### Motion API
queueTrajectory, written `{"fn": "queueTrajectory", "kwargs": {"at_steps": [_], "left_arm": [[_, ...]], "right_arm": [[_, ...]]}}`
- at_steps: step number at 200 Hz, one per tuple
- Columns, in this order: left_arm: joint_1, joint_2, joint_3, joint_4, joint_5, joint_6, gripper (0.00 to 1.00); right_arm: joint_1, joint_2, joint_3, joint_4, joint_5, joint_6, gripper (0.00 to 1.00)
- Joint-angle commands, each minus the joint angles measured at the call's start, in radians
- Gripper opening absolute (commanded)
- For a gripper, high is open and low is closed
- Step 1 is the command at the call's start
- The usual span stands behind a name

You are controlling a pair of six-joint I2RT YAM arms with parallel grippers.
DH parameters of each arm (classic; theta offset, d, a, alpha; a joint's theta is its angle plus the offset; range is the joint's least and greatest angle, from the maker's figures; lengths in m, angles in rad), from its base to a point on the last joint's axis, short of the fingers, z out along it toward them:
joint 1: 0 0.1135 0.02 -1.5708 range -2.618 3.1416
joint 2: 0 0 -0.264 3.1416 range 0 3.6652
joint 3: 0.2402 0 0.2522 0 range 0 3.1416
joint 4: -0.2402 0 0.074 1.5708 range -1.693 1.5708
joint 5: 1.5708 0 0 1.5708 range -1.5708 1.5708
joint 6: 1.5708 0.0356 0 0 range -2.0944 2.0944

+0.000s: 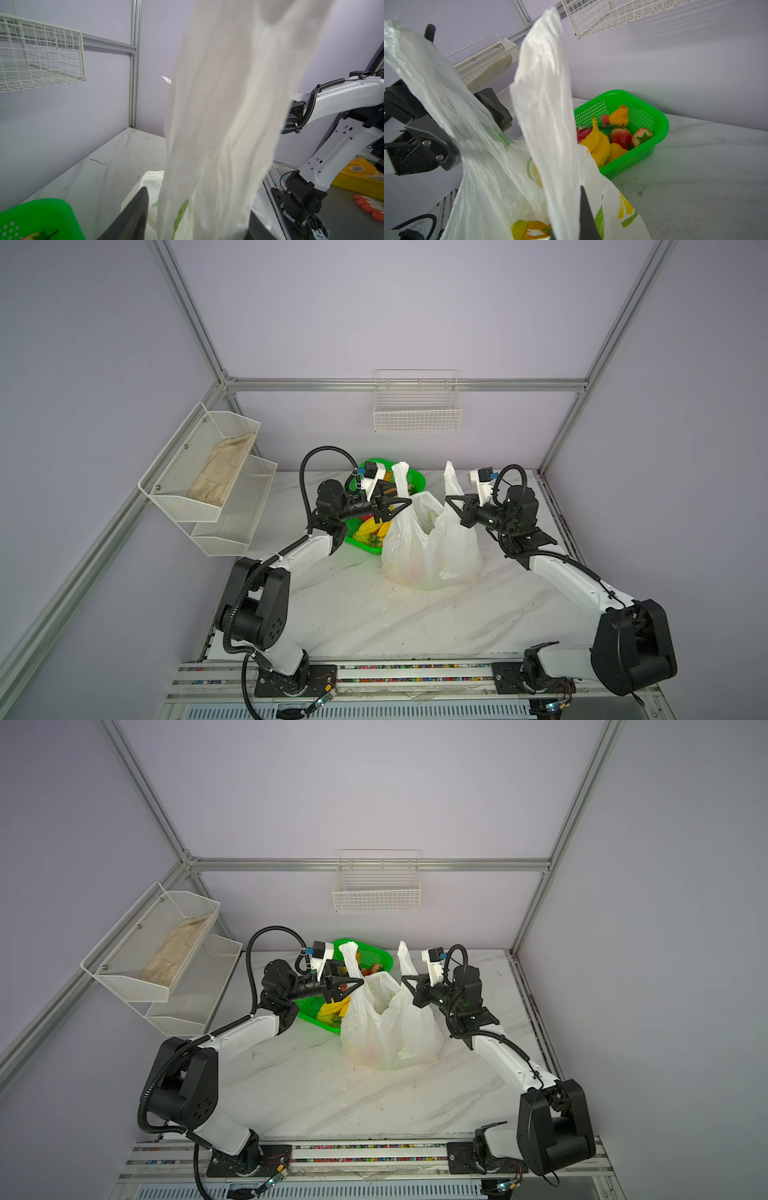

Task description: Place the fake fruits into the plastic bag and tie a complex knot

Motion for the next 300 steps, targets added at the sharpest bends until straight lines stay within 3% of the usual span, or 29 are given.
{"fn": "queueTrajectory", "kwargs": {"at_steps": [1,35,50,59,92,157,183,207,247,300], "left_arm": [[-0.019,0.007,0.096,0.058,0.02,-0.018,0.47],[-0.028,-0.002,0.111,-0.043,0.027,0.033,0.1],[-0.032,-0.027,0.125,-0.187,0.047,0.136,0.02],[-0.04,-0.041,0.146,-0.349,0.056,0.257,0.0],[-0.094,-0.055,0.303,-0.933,-0.012,0.71,0.0],[-0.148,0.003,0.565,-1.364,-0.071,1.049,0.0],[-0.156,0.058,0.669,-1.504,-0.101,1.143,0.0],[-0.161,0.126,0.79,-1.627,-0.126,1.205,0.0],[-0.164,0.214,0.937,-1.781,-0.161,1.274,0.0],[-0.166,0.26,1.006,-1.84,-0.189,1.302,0.0]], "right_arm": [[-0.003,-0.001,0.031,-0.013,0.001,-0.014,0.0],[-0.004,-0.007,0.047,-0.042,-0.022,-0.012,0.0],[-0.008,-0.012,0.055,-0.065,-0.031,-0.039,0.0],[-0.015,-0.012,0.064,-0.075,-0.054,-0.057,0.0],[-0.029,0.017,0.102,-0.074,-0.217,-0.138,0.0],[-0.042,0.126,0.202,-0.118,-0.377,-0.208,0.0],[-0.041,0.163,0.262,-0.299,-0.417,-0.367,0.05],[-0.043,0.163,0.258,-0.304,-0.444,-0.409,0.08],[-0.042,0.123,0.21,-0.238,-0.473,-0.419,0.14],[-0.043,0.119,0.18,-0.2,-0.503,-0.403,0.24]]}}
